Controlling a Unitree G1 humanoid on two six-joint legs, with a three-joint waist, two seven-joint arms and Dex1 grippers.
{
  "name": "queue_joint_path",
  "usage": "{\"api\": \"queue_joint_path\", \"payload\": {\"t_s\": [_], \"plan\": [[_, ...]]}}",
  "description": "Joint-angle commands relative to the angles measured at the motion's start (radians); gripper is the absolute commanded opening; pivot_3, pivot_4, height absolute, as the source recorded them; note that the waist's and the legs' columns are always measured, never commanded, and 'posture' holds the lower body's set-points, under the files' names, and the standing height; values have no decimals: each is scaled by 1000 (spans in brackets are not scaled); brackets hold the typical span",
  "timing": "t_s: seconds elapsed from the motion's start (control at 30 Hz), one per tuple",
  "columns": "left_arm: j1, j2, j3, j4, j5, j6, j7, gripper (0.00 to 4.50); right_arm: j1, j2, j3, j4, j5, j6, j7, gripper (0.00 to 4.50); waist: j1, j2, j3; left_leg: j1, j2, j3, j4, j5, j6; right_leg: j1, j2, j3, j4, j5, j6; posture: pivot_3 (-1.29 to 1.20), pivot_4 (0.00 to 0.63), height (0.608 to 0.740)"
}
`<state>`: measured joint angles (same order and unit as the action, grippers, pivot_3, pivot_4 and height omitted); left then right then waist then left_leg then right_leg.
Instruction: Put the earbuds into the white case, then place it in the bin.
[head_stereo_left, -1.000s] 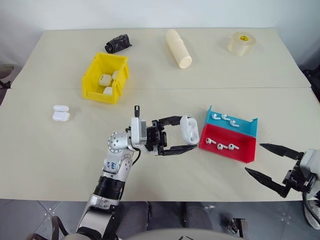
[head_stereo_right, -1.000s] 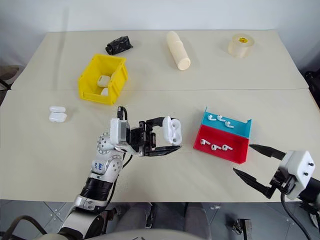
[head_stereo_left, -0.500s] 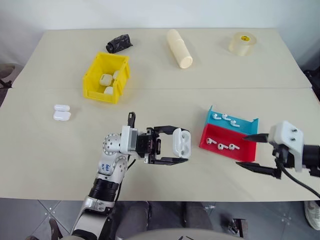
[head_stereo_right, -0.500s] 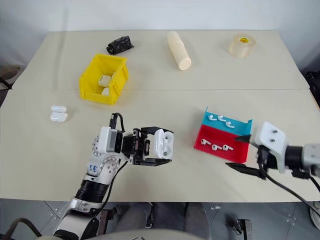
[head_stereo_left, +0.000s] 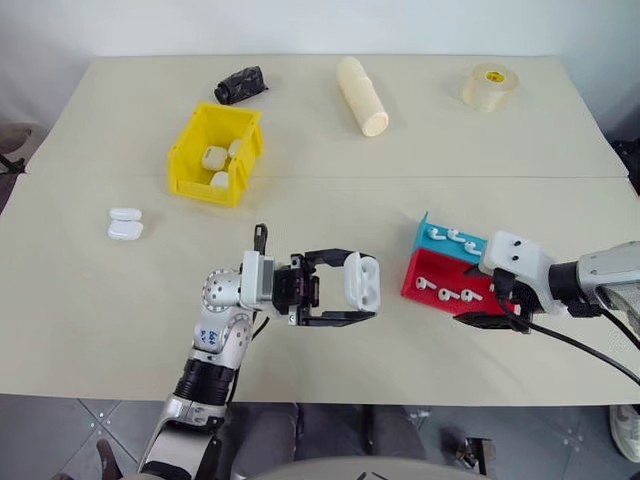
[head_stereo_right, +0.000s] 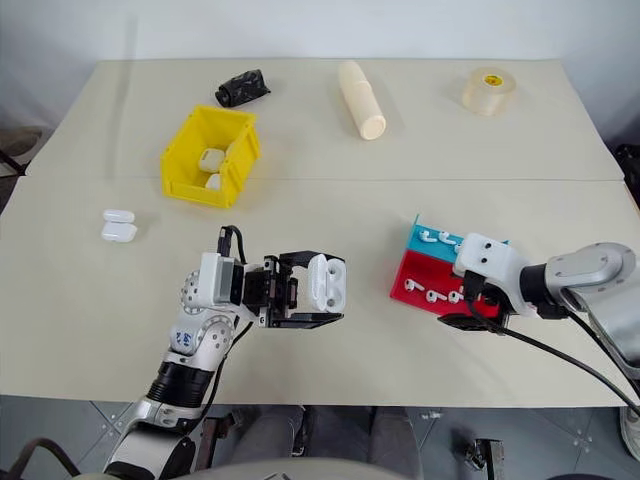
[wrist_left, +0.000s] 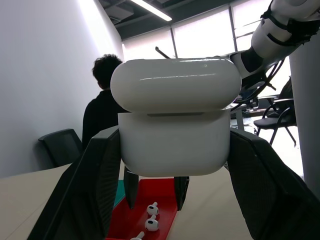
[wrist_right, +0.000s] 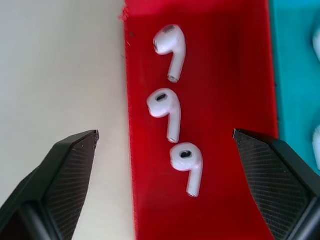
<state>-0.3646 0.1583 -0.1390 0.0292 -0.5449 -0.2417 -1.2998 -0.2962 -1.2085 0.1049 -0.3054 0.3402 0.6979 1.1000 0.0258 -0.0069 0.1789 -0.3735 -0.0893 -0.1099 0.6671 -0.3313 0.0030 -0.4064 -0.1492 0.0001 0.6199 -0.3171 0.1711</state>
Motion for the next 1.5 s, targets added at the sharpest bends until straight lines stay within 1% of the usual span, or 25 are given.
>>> {"api": "queue_joint_path", "payload": {"t_s": [0.03,0.3,0.33,0.37,0.47,0.8,1.03,1.07,1.1,1.23,1.27,1.5], "plan": [[9,1,-10,-58,-1,-4,17,2789,-20,-22,15,17,-43,-44,45,4500,0,0,0,0,0,0,0,0,0,0,0,0,0,0,0,0,150,740],[12,6,-18,-71,0,5,37,2789,-61,6,47,71,-107,-99,77,4500,0,0,0,0,0,0,0,0,0,-1,0,0,1,0,0,0,150,740],[13,6,-19,-72,0,5,38,2789,-62,8,47,75,-112,-104,81,4103,0,0,0,0,0,0,0,0,0,-1,0,0,1,0,0,0,150,740],[13,7,-20,-73,-1,6,40,2789,-63,11,47,77,-115,-108,84,3947,0,0,0,0,0,1,0,0,0,-1,0,0,1,0,0,0,150,740],[12,10,-21,-74,-2,7,45,2789,-64,15,52,88,-138,-131,95,2969,0,0,0,0,0,1,0,0,0,-1,0,1,1,0,0,0,150,740],[12,11,-24,-79,-3,9,56,2789,-75,11,75,133,-224,-236,131,2969,0,0,0,0,0,1,0,0,0,-1,0,1,1,0,0,0,150,740],[17,11,-27,-86,-2,11,62,2789,-83,31,77,144,-241,-244,143,2969,-1,0,0,0,0,1,0,0,0,-1,0,1,1,0,0,0,150,740],[18,11,-28,-86,-2,11,62,2789,-83,33,77,144,-243,-244,145,2595,0,0,0,0,0,1,0,0,0,-1,0,1,1,0,0,0,150,740],[18,12,-28,-87,-2,12,63,2789,-83,35,76,142,-245,-242,145,2385,0,0,0,0,0,1,0,0,0,-1,0,1,1,0,0,0,150,740],[19,11,-29,-88,-1,11,65,2789,-81,43,74,137,-252,-238,150,999,-1,0,0,0,0,1,1,0,0,-1,0,1,1,0,0,0,150,740],[19,12,-29,-88,-1,11,65,2789,-81,44,74,136,-254,-239,151,714,-1,0,0,0,0,1,1,0,0,-1,0,1,1,0,0,0,150,740],[18,12,-28,-87,-2,10,64,2789,-81,46,76,131,-259,-237,151,714,-1,0,0,0,0,1,1,0,0,-1,0,1,1,0,0,0,150,740]]}}
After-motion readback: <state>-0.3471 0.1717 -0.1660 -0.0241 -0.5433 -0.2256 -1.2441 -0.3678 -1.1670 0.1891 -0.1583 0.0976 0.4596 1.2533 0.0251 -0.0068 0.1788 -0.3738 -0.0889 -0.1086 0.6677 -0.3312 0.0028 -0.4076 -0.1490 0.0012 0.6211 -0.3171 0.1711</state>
